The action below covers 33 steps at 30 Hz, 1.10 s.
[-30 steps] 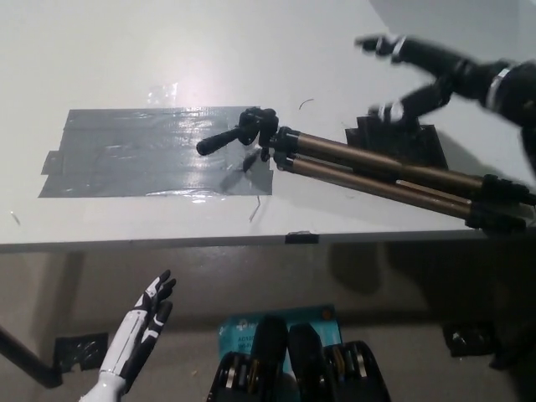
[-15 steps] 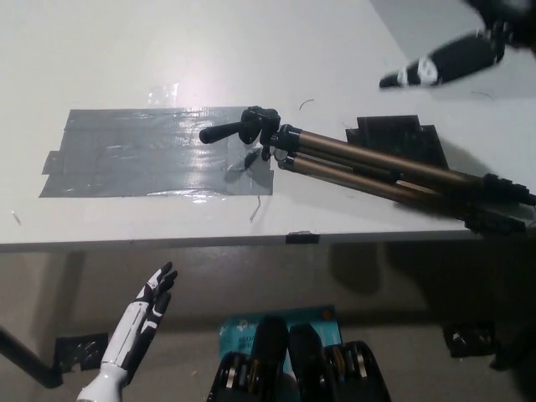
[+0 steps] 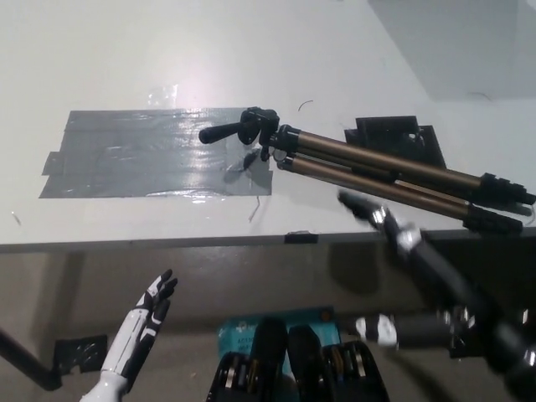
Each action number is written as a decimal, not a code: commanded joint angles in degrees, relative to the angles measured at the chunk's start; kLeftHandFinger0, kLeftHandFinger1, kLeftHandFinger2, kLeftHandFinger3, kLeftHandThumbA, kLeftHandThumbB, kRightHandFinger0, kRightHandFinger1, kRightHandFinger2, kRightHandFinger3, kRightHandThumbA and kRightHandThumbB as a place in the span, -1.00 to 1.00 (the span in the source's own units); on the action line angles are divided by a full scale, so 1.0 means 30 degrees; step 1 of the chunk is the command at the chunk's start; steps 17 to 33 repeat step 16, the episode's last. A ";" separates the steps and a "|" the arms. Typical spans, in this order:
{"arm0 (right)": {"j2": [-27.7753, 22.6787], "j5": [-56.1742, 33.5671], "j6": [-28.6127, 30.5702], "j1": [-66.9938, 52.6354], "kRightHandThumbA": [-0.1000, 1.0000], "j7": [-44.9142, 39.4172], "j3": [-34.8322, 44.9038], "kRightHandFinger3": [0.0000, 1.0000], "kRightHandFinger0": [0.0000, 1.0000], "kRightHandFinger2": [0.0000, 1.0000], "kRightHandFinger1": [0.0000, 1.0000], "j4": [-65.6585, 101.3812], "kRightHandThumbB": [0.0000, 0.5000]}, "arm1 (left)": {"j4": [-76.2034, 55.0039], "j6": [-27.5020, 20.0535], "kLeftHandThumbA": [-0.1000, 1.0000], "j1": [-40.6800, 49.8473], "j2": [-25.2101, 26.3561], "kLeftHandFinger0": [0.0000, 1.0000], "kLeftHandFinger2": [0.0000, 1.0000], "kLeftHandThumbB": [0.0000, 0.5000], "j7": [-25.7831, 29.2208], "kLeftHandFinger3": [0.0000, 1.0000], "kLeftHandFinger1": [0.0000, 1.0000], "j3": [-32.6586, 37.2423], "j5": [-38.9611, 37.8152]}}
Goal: A person hands a tripod to the robot which it grabs with its right hand and places in the middle of the table in front of it
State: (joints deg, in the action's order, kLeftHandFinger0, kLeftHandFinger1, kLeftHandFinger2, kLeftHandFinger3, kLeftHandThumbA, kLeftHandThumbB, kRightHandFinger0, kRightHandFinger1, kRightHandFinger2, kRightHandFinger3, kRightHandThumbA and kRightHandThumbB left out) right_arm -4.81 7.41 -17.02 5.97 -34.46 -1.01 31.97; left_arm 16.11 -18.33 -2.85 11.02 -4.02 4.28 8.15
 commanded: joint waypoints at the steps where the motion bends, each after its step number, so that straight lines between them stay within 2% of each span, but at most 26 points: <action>1: 0.1630 0.0223 0.6384 -0.1824 0.79 0.4824 0.1122 1.00 1.00 1.00 1.00 -0.4294 -0.13 | -0.0165 -0.1768 1.00 0.0668 0.0142 1.00 1.00 0.09 -0.0331 1.00 1.00 0.0254 -0.0296; 5: 0.1428 0.1833 0.7468 -0.1584 0.75 0.6478 0.1027 1.00 1.00 1.00 1.00 -0.8633 -0.12 | -0.0337 -0.1725 1.00 0.1051 0.0002 1.00 1.00 0.12 -0.0120 1.00 1.00 0.0246 -0.0228; 6: 0.1432 0.1804 0.7635 -0.1572 0.70 0.6568 0.1039 1.00 1.00 1.00 1.00 -0.8939 -0.14 | -0.0351 -0.1718 1.00 0.1067 0.0011 1.00 1.00 0.12 -0.0128 1.00 1.00 0.0233 -0.0255; 7: 0.1420 0.1766 0.7883 -0.1546 0.57 0.6706 0.1055 1.00 1.00 1.00 1.00 -0.9349 -0.25 | -0.0358 -0.1712 1.00 0.1074 0.0012 1.00 1.00 0.11 -0.0136 1.00 1.00 0.0223 -0.0285; 8: 0.1388 0.1577 0.8362 -0.1347 0.59 0.6905 0.1134 1.00 1.00 1.00 1.00 -1.0420 -0.15 | -0.0253 -0.1692 1.00 0.0966 0.0049 1.00 1.00 0.15 -0.0081 1.00 1.00 0.0182 -0.0223; 10: 0.1280 0.1527 0.8434 -0.1284 0.62 0.6940 0.1017 1.00 1.00 1.00 1.00 -1.0952 -0.10 | -0.0236 -0.1662 1.00 0.0928 0.0026 1.00 1.00 0.17 0.0009 1.00 1.00 0.0164 -0.0131; 11: 0.1245 0.1580 0.8654 -0.1237 0.62 0.7017 0.0906 1.00 1.00 1.00 1.00 -1.1313 -0.14 | -0.0248 -0.1673 1.00 0.0930 0.0041 1.00 1.00 0.17 -0.0032 1.00 1.00 0.0168 -0.0171; 15: 0.1161 0.1702 0.8962 -0.1185 0.51 0.7140 0.0519 1.00 1.00 1.00 1.00 -1.1981 -0.22 | -0.0415 -0.1695 0.99 0.1060 -0.0001 1.00 1.00 0.11 -0.0088 1.00 1.00 0.0172 -0.0291; 33: 0.1161 0.1702 0.8962 -0.1185 0.51 0.7140 0.0519 1.00 1.00 1.00 1.00 -1.1981 -0.22 | -0.0415 -0.1695 0.99 0.1060 -0.0001 1.00 1.00 0.11 -0.0088 1.00 1.00 0.0172 -0.0291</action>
